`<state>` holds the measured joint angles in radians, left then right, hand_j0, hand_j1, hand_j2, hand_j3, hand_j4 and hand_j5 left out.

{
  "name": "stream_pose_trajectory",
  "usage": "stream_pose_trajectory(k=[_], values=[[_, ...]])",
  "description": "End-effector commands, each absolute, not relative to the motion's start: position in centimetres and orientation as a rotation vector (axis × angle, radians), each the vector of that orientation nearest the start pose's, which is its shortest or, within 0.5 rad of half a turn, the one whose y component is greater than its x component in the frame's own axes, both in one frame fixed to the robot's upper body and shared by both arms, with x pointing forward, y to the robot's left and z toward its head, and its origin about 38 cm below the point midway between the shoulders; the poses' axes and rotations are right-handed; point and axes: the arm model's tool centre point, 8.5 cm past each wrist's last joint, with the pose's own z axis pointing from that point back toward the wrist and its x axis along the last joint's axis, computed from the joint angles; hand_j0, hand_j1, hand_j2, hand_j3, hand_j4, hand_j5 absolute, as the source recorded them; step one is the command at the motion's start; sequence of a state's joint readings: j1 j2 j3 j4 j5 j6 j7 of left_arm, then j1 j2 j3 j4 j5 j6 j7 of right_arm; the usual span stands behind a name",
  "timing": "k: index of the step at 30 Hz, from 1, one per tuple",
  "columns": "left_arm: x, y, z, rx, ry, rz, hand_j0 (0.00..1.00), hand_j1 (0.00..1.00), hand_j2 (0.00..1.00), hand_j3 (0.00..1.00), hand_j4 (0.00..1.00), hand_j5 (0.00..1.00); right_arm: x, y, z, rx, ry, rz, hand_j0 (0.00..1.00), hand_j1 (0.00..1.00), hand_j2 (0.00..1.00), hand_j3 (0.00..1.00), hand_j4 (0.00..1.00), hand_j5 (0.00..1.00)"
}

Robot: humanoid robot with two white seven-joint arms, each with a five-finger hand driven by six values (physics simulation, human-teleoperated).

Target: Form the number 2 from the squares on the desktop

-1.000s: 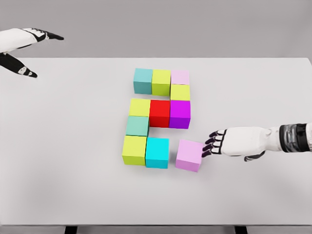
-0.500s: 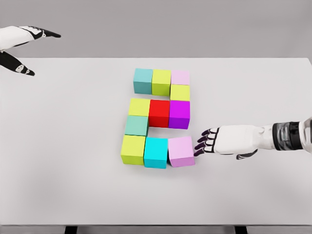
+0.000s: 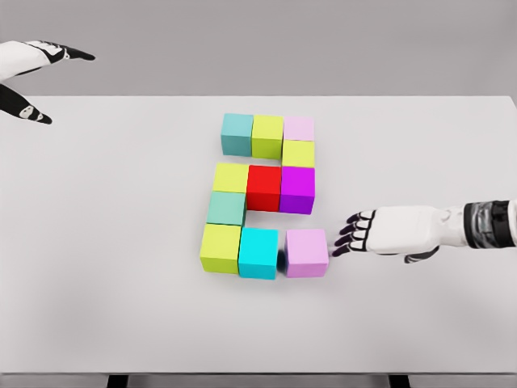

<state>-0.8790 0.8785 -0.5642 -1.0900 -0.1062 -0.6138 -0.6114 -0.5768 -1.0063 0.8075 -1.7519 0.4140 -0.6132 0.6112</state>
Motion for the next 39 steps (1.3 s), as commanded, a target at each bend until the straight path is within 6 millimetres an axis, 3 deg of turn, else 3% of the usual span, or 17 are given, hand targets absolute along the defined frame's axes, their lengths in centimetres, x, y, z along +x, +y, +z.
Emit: stream_pose_trajectory(k=[1,18,39], values=[[48.3,41.3,30.8,0.5,-1.47,-1.688,1.0,1.0,1.0,1.0,1.0,1.0,35.1,-28.1,18.3,0.223,1.511,-3.188,1.0,1.0,1.0,1.0,1.0,1.0],[48.3,41.4,31.0,0.504,-1.47,-1.687,1.0,1.0,1.0,1.0,1.0,1.0,34.4,-26.9,17.2,0.144,1.509,-3.176,1.0,1.0,1.0,1.0,1.0,1.0],[48.4,41.8,30.8,0.506,-1.461,-1.677,1.0,1.0,1.0,1.0,1.0,1.0,34.7,-26.3,17.6,0.149,1.531,-3.152,1.0,1.0,1.0,1.0,1.0,1.0]])
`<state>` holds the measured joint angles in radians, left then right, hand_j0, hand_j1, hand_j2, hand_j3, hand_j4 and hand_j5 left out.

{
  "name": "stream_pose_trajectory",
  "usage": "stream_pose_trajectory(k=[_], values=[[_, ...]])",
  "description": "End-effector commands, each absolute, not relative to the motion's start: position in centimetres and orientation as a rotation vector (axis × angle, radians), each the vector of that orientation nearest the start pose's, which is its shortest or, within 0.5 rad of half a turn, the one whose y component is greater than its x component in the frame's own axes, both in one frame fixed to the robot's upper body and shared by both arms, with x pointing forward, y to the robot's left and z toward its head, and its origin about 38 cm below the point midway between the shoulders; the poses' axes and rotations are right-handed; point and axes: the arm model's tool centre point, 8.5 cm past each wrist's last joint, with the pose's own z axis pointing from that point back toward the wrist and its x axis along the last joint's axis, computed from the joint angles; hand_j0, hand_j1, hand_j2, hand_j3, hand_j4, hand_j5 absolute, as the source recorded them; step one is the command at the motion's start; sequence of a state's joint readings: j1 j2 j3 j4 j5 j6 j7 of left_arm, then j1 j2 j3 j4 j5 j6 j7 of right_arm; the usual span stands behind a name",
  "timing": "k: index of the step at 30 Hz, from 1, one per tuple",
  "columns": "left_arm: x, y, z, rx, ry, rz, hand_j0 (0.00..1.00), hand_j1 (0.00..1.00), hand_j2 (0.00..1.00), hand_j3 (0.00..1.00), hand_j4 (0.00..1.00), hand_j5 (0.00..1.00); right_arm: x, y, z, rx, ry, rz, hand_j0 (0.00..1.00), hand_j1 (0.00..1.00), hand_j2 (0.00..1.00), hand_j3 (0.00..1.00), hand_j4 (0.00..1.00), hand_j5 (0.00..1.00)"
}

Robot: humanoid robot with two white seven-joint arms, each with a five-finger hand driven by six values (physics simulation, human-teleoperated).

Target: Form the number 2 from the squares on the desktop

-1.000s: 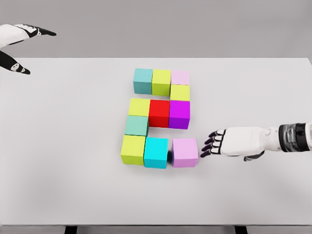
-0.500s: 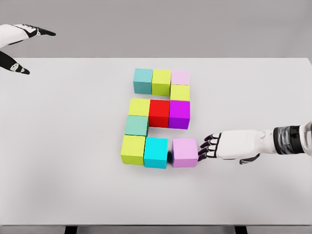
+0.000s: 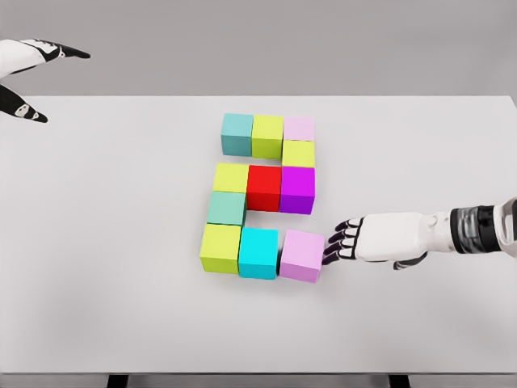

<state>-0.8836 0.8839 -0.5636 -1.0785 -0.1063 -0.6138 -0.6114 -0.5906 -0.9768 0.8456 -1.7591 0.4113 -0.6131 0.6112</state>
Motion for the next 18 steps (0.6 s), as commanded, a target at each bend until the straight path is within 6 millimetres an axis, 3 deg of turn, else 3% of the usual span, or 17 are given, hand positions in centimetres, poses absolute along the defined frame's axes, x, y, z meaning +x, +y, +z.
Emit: stream_pose_trajectory(k=[1,18], values=[[48.37,41.86,30.87,0.507,-1.463,-1.676,1.0,1.0,1.0,1.0,1.0,1.0,34.76,-26.36,17.57,0.151,1.529,-3.155,1.0,1.0,1.0,1.0,1.0,1.0],[48.36,41.86,30.83,0.506,-1.465,-1.673,1.0,1.0,1.0,1.0,1.0,1.0,35.14,-25.64,18.14,0.162,1.55,-3.125,1.0,1.0,1.0,1.0,1.0,1.0]])
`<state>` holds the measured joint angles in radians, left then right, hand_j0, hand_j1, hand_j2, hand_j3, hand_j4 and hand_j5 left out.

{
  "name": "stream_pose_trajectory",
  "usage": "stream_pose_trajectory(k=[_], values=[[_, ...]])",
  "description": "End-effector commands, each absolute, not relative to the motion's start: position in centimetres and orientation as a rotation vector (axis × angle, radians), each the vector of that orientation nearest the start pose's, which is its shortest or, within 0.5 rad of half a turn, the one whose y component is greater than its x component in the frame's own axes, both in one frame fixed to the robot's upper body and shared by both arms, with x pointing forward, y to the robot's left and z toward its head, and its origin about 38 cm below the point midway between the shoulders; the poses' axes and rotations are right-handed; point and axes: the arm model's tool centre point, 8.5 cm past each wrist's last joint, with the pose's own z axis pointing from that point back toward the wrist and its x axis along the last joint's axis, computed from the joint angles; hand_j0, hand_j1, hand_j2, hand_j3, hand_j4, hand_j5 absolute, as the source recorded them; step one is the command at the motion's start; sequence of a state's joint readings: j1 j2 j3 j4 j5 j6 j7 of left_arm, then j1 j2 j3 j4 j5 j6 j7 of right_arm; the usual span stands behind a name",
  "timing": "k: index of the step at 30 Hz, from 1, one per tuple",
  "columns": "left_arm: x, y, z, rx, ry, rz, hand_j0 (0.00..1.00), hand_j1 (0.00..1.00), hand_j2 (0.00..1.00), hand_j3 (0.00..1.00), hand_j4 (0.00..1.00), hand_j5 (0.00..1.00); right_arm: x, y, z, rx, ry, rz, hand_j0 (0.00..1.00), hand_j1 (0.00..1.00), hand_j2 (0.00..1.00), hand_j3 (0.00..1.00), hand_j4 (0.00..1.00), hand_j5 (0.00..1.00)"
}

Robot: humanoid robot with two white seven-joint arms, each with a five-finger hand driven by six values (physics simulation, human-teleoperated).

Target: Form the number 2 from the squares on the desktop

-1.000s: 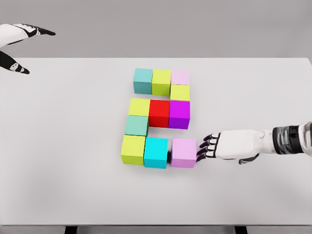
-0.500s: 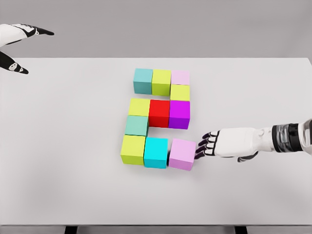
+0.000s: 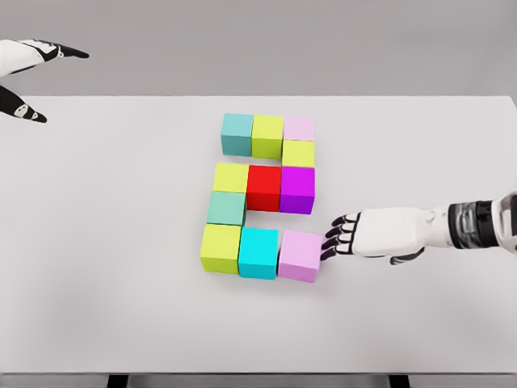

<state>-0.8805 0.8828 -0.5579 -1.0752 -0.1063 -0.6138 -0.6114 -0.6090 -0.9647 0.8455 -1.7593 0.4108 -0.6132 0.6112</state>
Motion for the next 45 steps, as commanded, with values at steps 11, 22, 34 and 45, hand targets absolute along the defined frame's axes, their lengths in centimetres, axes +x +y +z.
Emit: stream_pose_trajectory(k=[11,22,34,45], values=[[48.4,41.9,31.0,0.509,-1.468,-1.672,1.0,1.0,1.0,1.0,1.0,1.0,35.4,-25.3,18.5,0.173,1.559,-3.107,1.0,1.0,1.0,1.0,1.0,1.0],[48.4,42.1,31.8,0.526,-1.481,-1.665,1.0,1.0,1.0,1.0,1.0,1.0,37.3,-29.0,19.0,0.3,1.522,-3.215,1.0,1.0,1.0,1.0,1.0,1.0],[48.1,42.9,31.9,0.54,-1.466,-1.66,1.0,1.0,1.0,1.0,1.0,1.0,35.0,-26.1,18.0,0.152,1.492,-3.15,1.0,1.0,1.0,1.0,1.0,1.0],[48.0,43.0,32.0,0.545,-1.463,-1.661,1.0,1.0,1.0,1.0,1.0,1.0,34.7,-25.4,17.4,0.11,1.494,-3.143,1.0,1.0,1.0,1.0,1.0,1.0]])
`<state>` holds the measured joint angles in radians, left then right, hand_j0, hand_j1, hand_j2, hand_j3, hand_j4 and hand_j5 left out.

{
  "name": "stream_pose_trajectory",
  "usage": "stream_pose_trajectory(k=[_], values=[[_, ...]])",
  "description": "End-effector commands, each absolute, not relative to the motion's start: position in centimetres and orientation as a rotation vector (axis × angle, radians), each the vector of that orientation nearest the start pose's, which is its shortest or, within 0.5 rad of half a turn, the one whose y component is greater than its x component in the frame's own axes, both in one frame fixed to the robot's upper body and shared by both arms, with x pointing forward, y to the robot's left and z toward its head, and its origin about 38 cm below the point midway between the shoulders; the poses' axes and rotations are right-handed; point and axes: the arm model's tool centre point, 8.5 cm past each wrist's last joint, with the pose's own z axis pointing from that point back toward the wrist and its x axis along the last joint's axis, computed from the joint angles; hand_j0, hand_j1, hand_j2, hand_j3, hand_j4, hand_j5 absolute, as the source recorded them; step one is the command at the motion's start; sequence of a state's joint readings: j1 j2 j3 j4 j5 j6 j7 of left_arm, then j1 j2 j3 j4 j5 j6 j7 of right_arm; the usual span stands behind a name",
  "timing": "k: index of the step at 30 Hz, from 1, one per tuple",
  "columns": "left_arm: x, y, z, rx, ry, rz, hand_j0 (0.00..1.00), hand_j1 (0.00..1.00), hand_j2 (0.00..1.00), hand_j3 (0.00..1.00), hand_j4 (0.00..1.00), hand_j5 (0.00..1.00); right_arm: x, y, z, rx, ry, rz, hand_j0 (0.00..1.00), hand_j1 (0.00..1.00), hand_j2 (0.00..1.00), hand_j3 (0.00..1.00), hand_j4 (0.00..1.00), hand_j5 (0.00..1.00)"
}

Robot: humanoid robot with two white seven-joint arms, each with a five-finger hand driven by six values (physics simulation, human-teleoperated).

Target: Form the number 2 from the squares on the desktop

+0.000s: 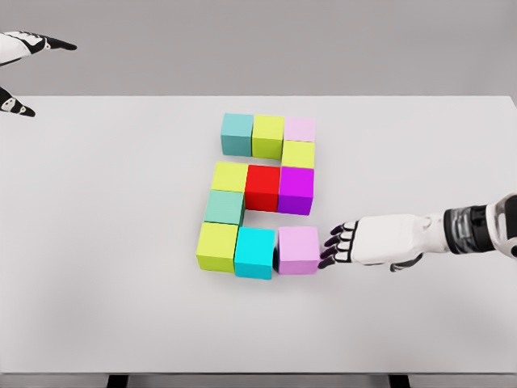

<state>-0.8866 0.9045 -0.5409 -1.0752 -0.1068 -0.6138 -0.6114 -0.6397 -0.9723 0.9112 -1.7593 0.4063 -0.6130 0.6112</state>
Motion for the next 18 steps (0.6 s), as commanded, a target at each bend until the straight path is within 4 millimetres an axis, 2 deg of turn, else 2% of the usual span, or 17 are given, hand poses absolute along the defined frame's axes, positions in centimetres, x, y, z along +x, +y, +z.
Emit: stream_pose_trajectory(k=[1,6,12,18], values=[[48.0,43.0,32.0,0.544,-1.465,-1.66,1.0,1.0,1.0,1.0,1.0,1.0,34.7,-25.4,17.3,0.107,1.494,-3.144,1.0,1.0,1.0,1.0,1.0,1.0],[48.0,42.9,32.0,0.543,-1.466,-1.66,1.0,1.0,1.0,1.0,1.0,1.0,34.6,-25.4,17.3,0.105,1.494,-3.144,1.0,1.0,1.0,1.0,1.0,1.0],[48.0,43.0,32.1,0.545,-1.466,-1.66,1.0,1.0,1.0,1.0,1.0,1.0,35.1,-26.8,18.2,0.173,1.471,-3.166,1.0,1.0,1.0,1.0,1.0,1.0],[48.0,43.0,32.0,0.544,-1.465,-1.66,1.0,1.0,1.0,1.0,1.0,1.0,35.5,-26.2,18.6,0.182,1.495,-3.143,1.0,1.0,1.0,1.0,1.0,1.0]])
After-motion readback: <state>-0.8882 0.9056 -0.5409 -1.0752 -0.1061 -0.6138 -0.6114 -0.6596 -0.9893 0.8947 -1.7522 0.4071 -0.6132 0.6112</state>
